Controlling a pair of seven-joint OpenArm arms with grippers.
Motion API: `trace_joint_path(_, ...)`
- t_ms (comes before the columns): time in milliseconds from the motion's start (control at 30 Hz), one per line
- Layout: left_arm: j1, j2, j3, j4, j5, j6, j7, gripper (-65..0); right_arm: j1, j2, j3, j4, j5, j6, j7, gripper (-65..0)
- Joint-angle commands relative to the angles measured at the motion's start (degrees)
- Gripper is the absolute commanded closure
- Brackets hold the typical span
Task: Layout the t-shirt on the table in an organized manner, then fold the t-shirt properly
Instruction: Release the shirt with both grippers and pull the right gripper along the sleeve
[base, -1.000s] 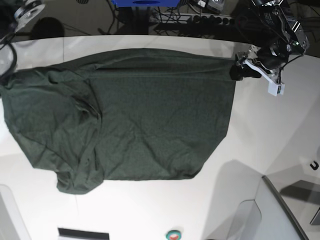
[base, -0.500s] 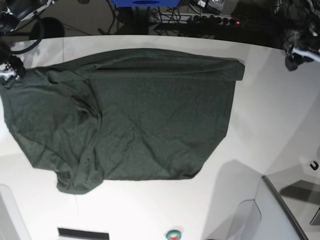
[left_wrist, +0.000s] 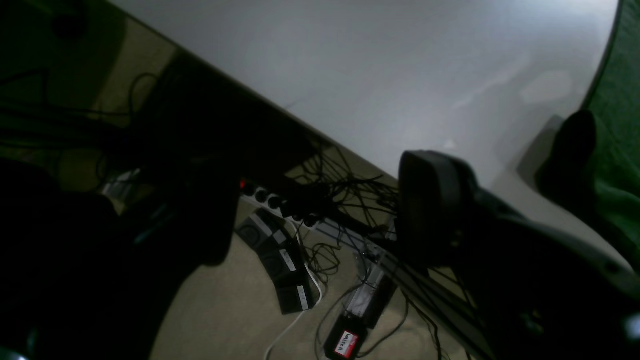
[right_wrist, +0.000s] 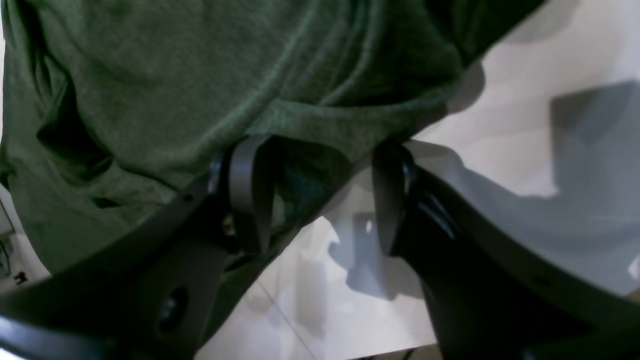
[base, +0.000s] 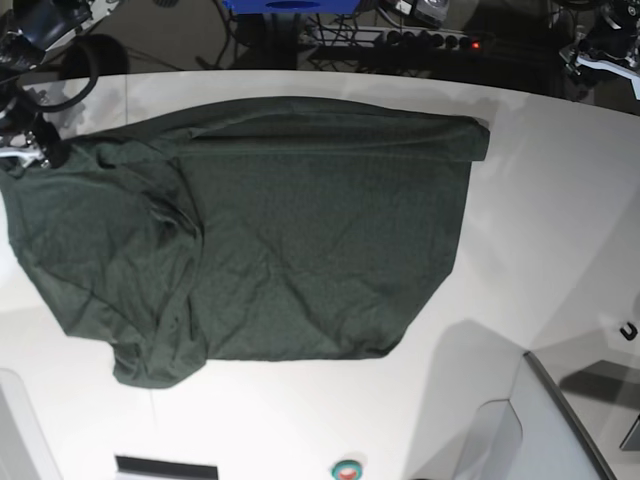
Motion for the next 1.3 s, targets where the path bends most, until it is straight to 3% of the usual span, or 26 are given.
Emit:
trace_joint_path(0, 0.51, -0.81, -0.29, 0.99, -0.95, -0.52, -1.09, -47.7, 0.11, 0.75, 0.38, 0.5, -0.58, 0.21, -0.06, -26.3)
trace_joint_path(133, 0.51, -0.9, -0.38, 0.99, -0.95, -0.52, -1.09, -47.7, 0.02, 0.75, 0.38, 0.94, -0.58, 0.21, -0.59, -2.4)
trace_joint_path(167, 0.51, -0.9, -0.38, 0.99, -0.95, -0.52, -1.09, -47.7, 0.02, 0.75, 0.38, 0.94, -0.58, 0.21, -0.68, 0.0)
trace_joint_path(233, 0.51, -0.9, -0.2, 0.99, -0.95, -0.52, -1.09, -47.7, 0.02, 1.01, 0.38, 0.94, -0.58, 0.21, -2.35, -2.3)
trace_joint_path(833, 0.6, -0.81, -0.12, 0.64, -0.95, -0.52, -1.09, -47.7, 4.95, 1.27, -0.24, 7.98, -0.93, -0.4, -13.69, -0.2)
trace_joint_path(967, 0.6, -0.72, -0.12, 0.64, -0.95, -0.52, -1.09, -47.7, 7.32, 1.19, -0.32, 7.54, -0.93, -6.03, -13.16, -0.2)
trace_joint_path(1267, 0.6, -0.72, -0.03, 0.56, -0.86, -0.52, -1.09, -47.7, 13.12, 2.86, -5.07, 1.47, -1.02, -8.31, -11.67, -0.2)
